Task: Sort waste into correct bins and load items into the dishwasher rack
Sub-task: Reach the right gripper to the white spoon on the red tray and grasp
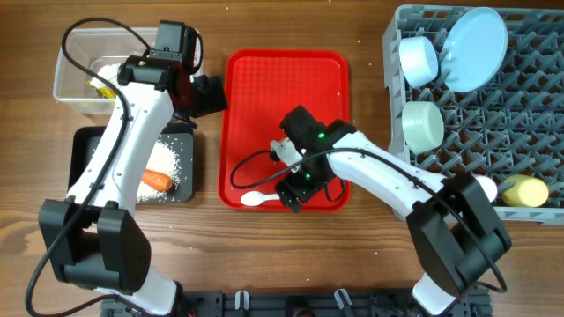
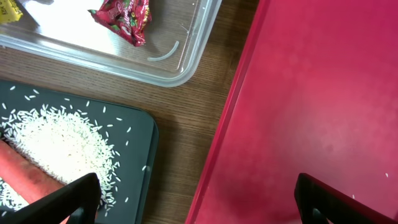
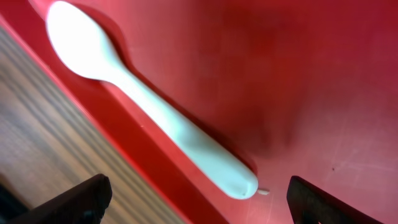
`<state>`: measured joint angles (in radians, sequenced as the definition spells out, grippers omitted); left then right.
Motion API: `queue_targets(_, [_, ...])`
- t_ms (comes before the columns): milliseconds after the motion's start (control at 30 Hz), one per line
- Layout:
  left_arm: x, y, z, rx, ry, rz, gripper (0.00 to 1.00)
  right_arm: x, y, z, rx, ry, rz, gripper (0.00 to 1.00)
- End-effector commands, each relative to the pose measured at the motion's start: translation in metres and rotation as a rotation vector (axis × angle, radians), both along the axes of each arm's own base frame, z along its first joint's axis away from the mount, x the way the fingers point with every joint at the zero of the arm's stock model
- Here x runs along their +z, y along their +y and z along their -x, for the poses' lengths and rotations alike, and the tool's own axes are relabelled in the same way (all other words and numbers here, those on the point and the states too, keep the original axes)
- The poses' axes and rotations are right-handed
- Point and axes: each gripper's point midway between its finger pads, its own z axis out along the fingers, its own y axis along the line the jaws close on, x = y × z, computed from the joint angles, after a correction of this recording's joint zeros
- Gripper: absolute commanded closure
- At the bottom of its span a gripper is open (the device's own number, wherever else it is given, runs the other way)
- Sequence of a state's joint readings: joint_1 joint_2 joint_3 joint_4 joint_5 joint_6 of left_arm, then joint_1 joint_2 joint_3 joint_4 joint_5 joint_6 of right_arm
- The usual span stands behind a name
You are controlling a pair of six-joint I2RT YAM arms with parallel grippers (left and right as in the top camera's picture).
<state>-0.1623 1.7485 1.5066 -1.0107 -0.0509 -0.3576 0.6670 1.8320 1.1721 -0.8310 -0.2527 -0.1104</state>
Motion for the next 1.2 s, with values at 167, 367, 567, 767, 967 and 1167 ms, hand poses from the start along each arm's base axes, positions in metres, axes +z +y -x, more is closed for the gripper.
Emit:
queue_targets(167, [-0.004,0.0,0.001,0.002,0.012,0.004,0.0,-0.028,-0.002,0.001,0.098,-0.043,-0.01,0.21])
queue_targets(367, [-0.004,0.0,0.001,0.002,0.012,0.004,0.0,-0.027,0.004,-0.006,0.11,-0.076,-0.033,0.41])
queue_targets(567, [-0.004,0.0,0.001,0.002,0.012,0.004,0.0,-0.03,-0.005,0.009,0.124,-0.017,-0.01,0.47])
queue_targets(767, [-0.004,0.0,0.001,0.002,0.012,0.004,0.0,-0.044,-0.013,0.019,0.116,-0.002,0.001,0.57])
queue_targets(967, [-0.004,0.0,0.001,0.002,0.012,0.004,0.0,-0.044,-0.014,0.021,0.069,0.019,0.013,0.73])
queue_targets(1167, [-0.004,0.0,0.001,0.002,0.012,0.004,0.0,-0.044,-0.022,0.031,0.07,0.06,0.043,0.55])
